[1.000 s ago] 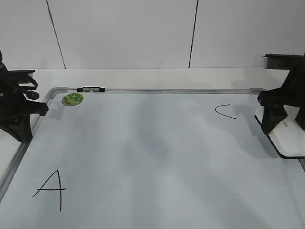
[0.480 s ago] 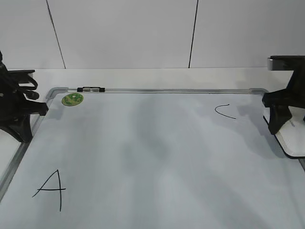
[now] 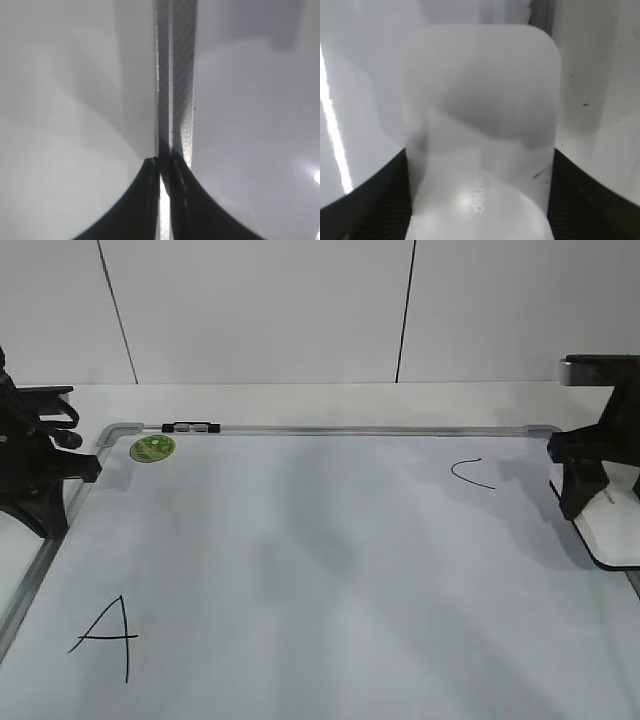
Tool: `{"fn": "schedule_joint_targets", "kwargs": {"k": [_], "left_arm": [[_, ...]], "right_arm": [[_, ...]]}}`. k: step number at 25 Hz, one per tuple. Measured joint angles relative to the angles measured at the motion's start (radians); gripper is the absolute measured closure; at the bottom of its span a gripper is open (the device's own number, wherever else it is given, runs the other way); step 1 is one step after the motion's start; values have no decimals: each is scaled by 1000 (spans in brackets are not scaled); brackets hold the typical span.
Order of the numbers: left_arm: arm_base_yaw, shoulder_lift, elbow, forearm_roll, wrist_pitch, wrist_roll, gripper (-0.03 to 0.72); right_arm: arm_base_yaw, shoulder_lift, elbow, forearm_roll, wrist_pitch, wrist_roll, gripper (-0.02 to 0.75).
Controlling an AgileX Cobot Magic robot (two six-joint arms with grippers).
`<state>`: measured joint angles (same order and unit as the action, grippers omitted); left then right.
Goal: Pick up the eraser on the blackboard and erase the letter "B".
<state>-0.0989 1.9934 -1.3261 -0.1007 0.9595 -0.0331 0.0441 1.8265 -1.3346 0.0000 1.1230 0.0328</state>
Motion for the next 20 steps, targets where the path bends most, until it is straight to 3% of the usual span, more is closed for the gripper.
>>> {"fn": "schedule_joint_targets", "kwargs": {"k": [20], "left_arm": [[0, 0, 0, 0, 0, 0, 657]], "right_arm": [[0, 94, 0, 22, -20, 3, 193]]}}
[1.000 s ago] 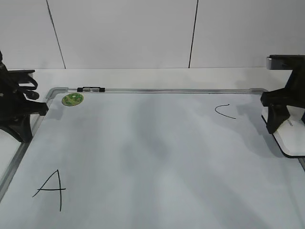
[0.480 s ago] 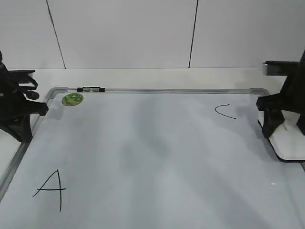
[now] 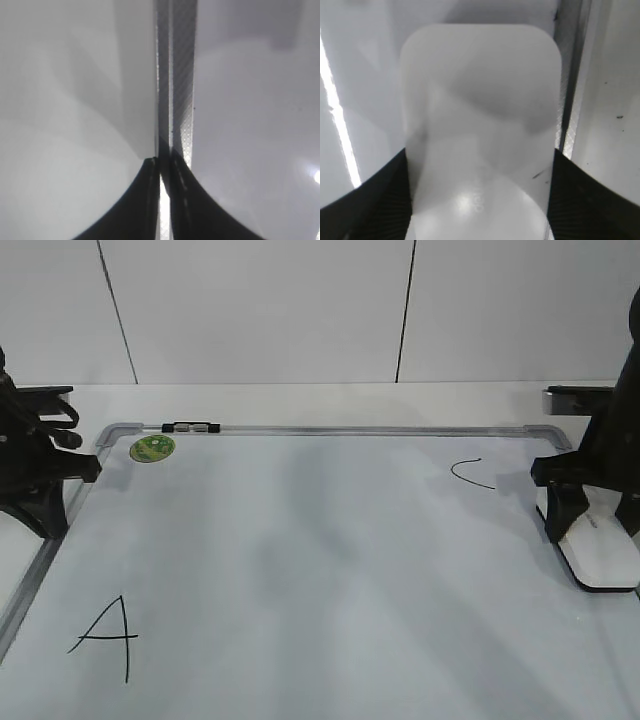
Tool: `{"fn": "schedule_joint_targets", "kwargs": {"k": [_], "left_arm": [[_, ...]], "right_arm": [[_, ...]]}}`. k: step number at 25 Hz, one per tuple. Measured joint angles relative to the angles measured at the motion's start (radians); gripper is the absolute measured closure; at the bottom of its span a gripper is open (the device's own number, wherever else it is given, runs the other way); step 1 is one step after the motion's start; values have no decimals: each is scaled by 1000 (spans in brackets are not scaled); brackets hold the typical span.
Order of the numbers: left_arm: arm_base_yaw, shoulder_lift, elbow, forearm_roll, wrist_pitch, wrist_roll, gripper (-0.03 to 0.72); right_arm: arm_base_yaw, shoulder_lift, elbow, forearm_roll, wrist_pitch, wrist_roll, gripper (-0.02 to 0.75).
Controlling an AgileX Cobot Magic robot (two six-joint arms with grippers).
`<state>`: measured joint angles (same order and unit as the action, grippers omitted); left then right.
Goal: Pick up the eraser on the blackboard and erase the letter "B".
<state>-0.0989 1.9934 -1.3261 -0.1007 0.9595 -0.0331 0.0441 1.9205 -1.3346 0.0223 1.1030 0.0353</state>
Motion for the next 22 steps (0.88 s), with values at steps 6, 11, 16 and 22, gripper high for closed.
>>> {"fn": "schedule_joint_targets", "kwargs": {"k": [6, 11, 16, 22], "left_arm": [[0, 0, 0, 0, 0, 0, 657], [0, 0, 0, 0, 0, 0, 657], [0, 0, 0, 0, 0, 0, 657], [0, 0, 0, 0, 0, 0, 657]], "right_arm": [[0, 0, 0, 0, -2, 2, 193], [0, 2, 0, -2, 0, 2, 161], [0, 2, 0, -2, 29, 2, 102], [0, 2, -65, -2, 96, 2, 102]]}}
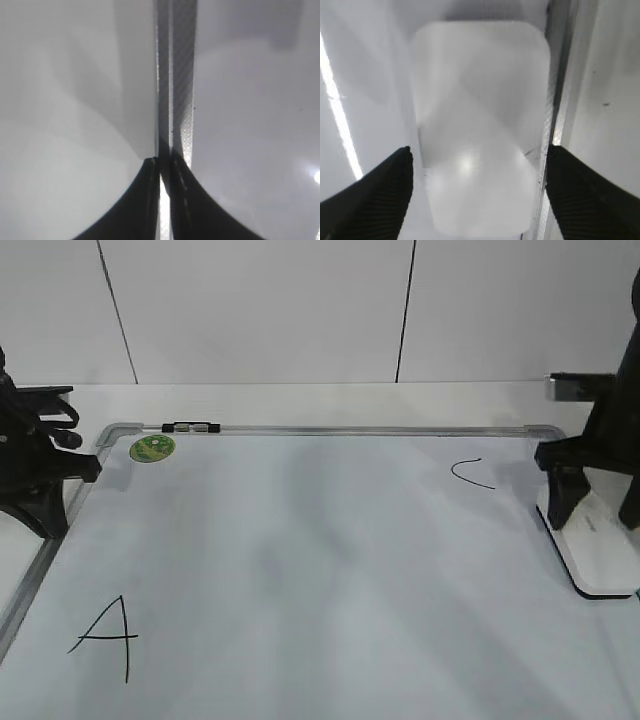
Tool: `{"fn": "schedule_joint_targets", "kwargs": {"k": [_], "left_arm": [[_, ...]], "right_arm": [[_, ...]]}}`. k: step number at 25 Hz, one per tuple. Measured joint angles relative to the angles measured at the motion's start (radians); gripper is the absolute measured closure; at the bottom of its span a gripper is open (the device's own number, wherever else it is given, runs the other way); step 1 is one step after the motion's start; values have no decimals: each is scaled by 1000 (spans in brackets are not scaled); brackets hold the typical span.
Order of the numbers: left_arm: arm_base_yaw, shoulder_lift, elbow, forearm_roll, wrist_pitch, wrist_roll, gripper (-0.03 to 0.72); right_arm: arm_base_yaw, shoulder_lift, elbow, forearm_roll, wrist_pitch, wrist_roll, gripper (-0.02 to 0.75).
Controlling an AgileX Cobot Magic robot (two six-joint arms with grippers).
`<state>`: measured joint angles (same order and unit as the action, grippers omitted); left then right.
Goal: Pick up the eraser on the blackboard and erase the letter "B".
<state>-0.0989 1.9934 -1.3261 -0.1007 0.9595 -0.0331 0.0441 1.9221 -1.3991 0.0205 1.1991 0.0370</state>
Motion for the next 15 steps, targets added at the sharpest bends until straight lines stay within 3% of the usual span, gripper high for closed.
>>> {"fn": "schedule_joint_targets", "kwargs": {"k": [5, 10, 15], "left_arm": [[0, 0, 0, 0, 0, 0, 657], [0, 0, 0, 0, 0, 0, 650], [0, 0, 0, 2, 0, 3, 565]], "right_arm": [[0, 0, -112, 2, 8, 4, 121], [0, -39, -124, 26, 15, 10, 143], [0, -85, -124, 33, 19, 12, 145]]}}
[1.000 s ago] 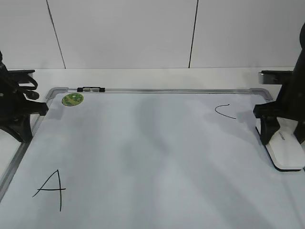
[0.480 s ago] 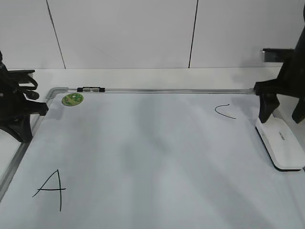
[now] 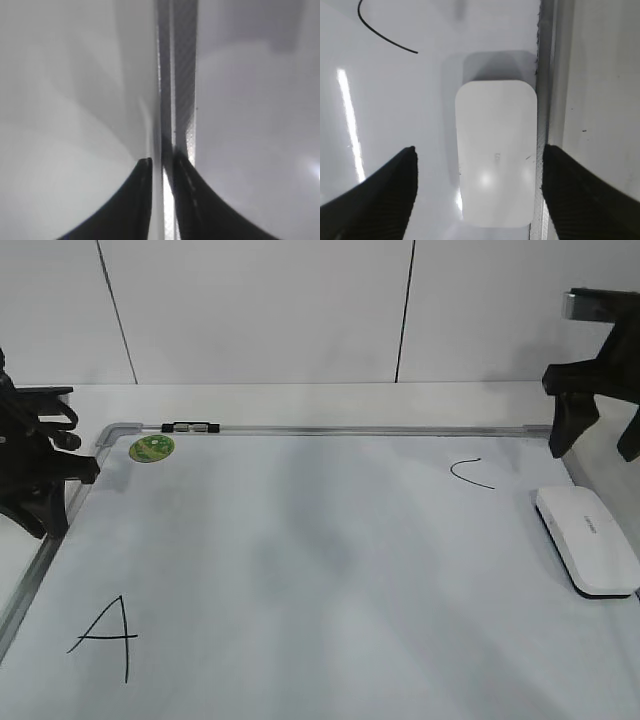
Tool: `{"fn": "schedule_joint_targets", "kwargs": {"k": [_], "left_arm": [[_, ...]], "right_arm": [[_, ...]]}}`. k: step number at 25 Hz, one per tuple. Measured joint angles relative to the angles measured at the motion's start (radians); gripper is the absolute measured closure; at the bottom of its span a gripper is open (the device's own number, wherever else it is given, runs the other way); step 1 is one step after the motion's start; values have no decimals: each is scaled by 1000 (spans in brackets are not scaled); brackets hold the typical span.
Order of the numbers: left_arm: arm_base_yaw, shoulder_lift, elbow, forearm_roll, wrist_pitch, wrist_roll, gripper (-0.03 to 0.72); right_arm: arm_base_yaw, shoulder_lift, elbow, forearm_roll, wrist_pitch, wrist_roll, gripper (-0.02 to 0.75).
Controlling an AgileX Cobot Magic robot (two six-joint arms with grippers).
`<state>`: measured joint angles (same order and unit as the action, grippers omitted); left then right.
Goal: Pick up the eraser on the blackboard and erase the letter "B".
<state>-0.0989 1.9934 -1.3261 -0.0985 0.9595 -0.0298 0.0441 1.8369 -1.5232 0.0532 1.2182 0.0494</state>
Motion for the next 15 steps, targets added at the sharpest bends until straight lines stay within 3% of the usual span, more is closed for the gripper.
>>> {"fn": "schedule_joint_targets", "kwargs": {"k": [5, 10, 15], "left_arm": [[0, 0, 0, 4, 6, 1, 451], [0, -21, -5, 6, 29, 2, 430], [0, -77, -56, 30, 172, 2, 427]], "right_arm": [[0, -68, 0, 31, 5, 0, 145], [0, -143, 0, 39, 7, 0, 145], [0, -242, 41, 45, 7, 2, 145]]}}
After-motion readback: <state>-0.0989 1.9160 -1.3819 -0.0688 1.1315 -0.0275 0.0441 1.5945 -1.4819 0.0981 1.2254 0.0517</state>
